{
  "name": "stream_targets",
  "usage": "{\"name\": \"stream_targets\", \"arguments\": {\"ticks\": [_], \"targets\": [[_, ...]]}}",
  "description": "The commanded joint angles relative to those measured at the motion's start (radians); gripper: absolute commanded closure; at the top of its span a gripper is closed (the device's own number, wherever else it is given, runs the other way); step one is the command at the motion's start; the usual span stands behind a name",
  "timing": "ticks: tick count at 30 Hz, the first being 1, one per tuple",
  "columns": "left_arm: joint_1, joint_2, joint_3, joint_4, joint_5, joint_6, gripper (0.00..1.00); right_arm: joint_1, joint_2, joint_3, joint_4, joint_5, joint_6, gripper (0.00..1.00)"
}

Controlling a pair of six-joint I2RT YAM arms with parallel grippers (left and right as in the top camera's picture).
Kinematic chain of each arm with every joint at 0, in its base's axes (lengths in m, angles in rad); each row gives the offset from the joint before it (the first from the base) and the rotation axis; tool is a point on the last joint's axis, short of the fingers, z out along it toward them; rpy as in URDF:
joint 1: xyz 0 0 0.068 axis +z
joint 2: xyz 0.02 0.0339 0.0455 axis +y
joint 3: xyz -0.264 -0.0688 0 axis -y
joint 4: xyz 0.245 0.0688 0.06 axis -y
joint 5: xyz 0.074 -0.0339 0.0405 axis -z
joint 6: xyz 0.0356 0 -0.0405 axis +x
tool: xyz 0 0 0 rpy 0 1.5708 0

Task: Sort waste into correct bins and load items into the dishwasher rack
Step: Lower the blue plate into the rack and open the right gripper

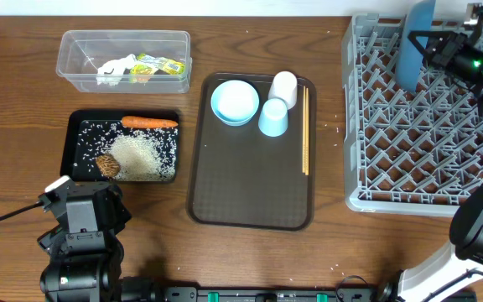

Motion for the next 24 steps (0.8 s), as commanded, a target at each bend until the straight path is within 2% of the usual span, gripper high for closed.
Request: {"name": "stream_targets", "arguments": {"ticks": [1, 7, 9, 12, 16, 18, 21, 23, 24], "targets": [[-0.001, 0.0, -0.006, -0.002, -0.015, 0.013, 0.02, -0.05, -0.021, -0.002, -0.061, 0.078, -0.042, 0.99], [-0.001, 0.0, -0.006, -0.002, -0.015, 0.013, 0.02, -0.086, -0.071, -0.002, -0.177, 0.204, -0.095, 0.98], [-0.001, 0.0, -0.006, -0.002, -0.015, 0.013, 0.02, -0.093, -0.098, -0.001, -0.238, 0.289, -0.128, 0.94], [-0.001, 0.0, -0.006, -0.002, -0.015, 0.013, 0.02, -0.094, -0.132, -0.001, -0.311, 0.412, -0.166, 0.85], [-0.001, 0.0, -0.006, -0.002, -0.015, 0.013, 0.02, -0.094, -0.177, -0.001, -0.394, 0.568, -0.167, 0.83], [-0.001, 0.0, -0.006, -0.002, -0.015, 0.013, 0.02, -0.094, -0.196, -0.001, -0.412, 0.597, -0.168, 0.73], [-0.001, 0.0, -0.006, -0.002, -0.015, 0.013, 0.02, -0.094, -0.227, -0.001, -0.43, 0.625, -0.165, 0.41], [-0.001, 0.0, -0.006, -0.002, -0.015, 0.013, 0.02, -0.094, -0.258, -0.001, -0.448, 0.685, -0.129, 0.28], [-0.001, 0.0, -0.006, -0.002, -0.015, 0.013, 0.02, -0.094, -0.275, -0.001, -0.455, 0.712, -0.117, 0.27]]}}
